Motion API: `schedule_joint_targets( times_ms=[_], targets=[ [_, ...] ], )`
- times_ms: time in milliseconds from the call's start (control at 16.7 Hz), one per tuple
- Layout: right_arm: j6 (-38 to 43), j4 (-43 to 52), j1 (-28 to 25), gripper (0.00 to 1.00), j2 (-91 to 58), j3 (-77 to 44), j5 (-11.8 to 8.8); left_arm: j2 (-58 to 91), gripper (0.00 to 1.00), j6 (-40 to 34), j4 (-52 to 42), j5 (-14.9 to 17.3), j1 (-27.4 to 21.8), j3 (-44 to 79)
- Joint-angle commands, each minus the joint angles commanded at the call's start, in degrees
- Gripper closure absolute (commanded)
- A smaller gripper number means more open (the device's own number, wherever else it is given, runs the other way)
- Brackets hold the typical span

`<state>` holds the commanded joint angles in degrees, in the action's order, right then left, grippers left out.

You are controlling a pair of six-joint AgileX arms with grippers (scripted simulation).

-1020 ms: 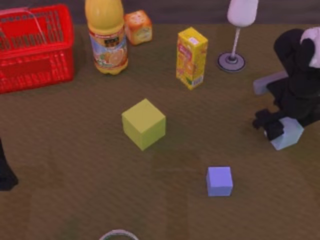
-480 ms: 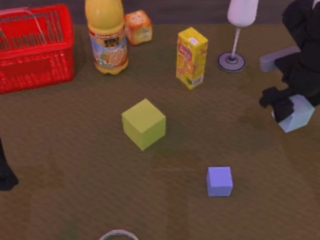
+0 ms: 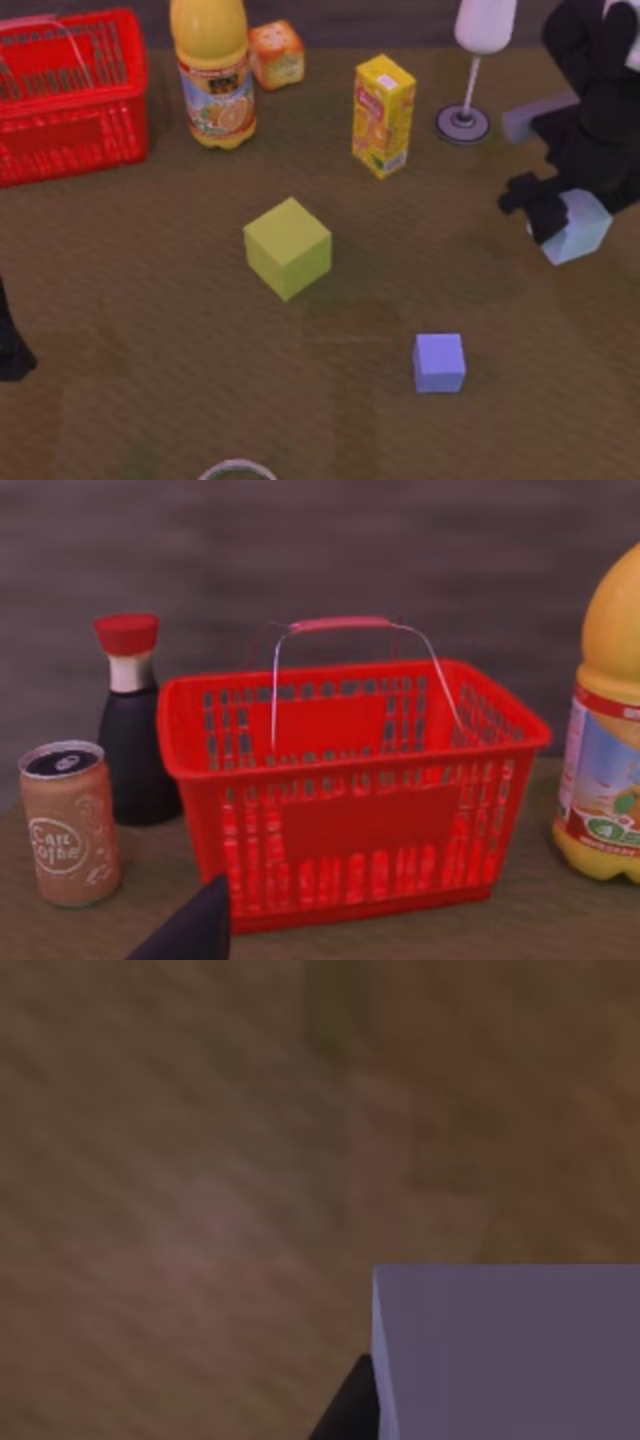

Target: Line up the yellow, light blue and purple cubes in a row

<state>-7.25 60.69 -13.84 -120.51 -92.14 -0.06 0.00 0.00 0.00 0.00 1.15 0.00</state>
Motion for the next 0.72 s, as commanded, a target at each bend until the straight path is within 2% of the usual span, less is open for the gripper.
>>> schedule_joint_targets(
  times_ms=[240,720],
  targets=[
    [12.66,1.37,-7.77,1.0,-0.44,-1.12,0.26,0.0,0.0,0.0,0.0,0.0,0.0,0.0],
    [46.81,3.84,-27.25,1.0,0.62,-1.9,0.8,0.0,0.0,0.0,0.0,0.0,0.0,0.0]
  ],
)
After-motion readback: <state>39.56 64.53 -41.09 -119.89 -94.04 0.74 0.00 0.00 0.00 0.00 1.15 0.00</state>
